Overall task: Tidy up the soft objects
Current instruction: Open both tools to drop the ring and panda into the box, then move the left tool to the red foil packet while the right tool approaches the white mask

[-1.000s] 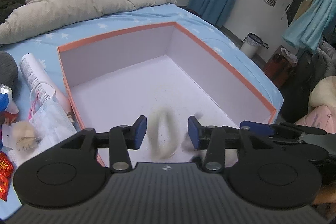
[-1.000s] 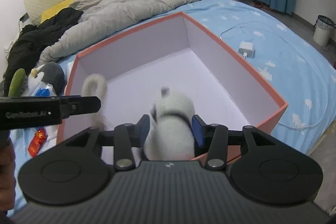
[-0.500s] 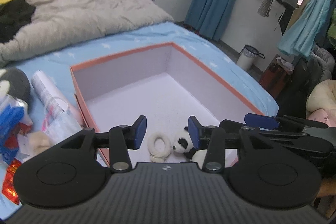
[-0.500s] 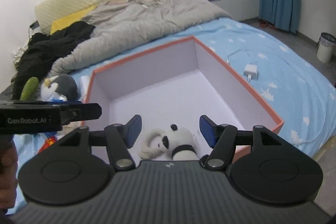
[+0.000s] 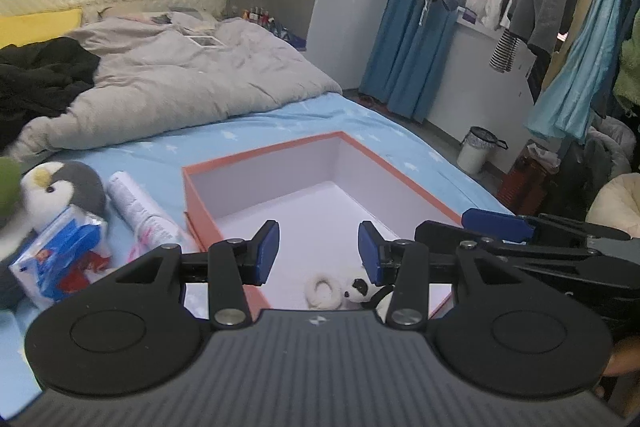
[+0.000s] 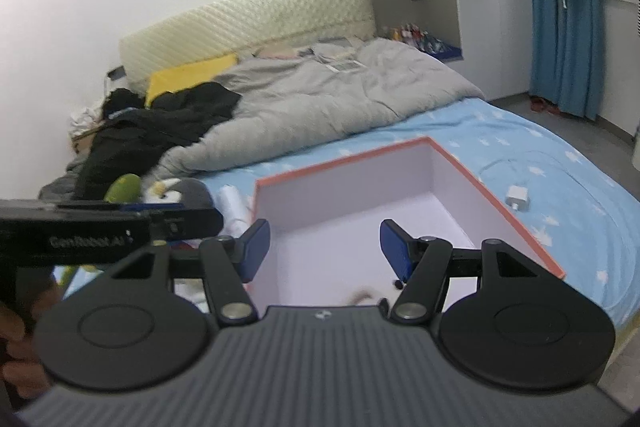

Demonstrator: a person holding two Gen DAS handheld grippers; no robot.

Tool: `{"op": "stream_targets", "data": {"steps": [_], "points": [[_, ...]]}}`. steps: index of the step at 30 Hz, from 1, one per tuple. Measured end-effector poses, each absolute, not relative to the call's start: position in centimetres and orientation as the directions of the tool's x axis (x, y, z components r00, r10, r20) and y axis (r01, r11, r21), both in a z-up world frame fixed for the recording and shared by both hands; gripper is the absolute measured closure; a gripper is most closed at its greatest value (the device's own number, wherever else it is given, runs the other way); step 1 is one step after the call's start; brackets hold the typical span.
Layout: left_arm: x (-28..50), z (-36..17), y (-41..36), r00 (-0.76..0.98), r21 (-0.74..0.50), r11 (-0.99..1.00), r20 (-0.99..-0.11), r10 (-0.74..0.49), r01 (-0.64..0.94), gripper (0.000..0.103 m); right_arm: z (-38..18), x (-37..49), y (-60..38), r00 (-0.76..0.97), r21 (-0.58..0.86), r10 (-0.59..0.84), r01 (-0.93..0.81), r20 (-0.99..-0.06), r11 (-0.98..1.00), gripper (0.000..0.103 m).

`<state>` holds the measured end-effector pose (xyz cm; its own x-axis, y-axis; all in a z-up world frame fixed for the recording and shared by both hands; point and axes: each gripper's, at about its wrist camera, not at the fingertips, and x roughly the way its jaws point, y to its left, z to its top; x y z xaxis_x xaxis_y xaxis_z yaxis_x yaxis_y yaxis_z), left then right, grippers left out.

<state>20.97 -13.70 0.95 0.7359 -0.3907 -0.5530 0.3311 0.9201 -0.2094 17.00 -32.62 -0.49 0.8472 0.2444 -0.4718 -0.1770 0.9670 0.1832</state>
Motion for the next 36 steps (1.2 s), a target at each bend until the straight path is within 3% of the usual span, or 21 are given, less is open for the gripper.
{"op": "stream_targets", "data": {"steps": [12, 36], "points": [[16.5, 0.1, -8.5, 0.764, -0.232, 0.941, -0.552, -0.335, 0.246, 0.053, -0.4, 14.5, -28.8, 0.841, 0.175, 0.316, -0.265, -0.44, 0.948, 0.039], [11.2, -4.6, 0.0, 0.75, -0.266, 0.963, -0.629, -0.205, 0.04, 0.053, -4.7, 10.5, -21.7, 0.766, 0.152, 0.378, -0.352, -0.52, 0.924, 0.039]]}}
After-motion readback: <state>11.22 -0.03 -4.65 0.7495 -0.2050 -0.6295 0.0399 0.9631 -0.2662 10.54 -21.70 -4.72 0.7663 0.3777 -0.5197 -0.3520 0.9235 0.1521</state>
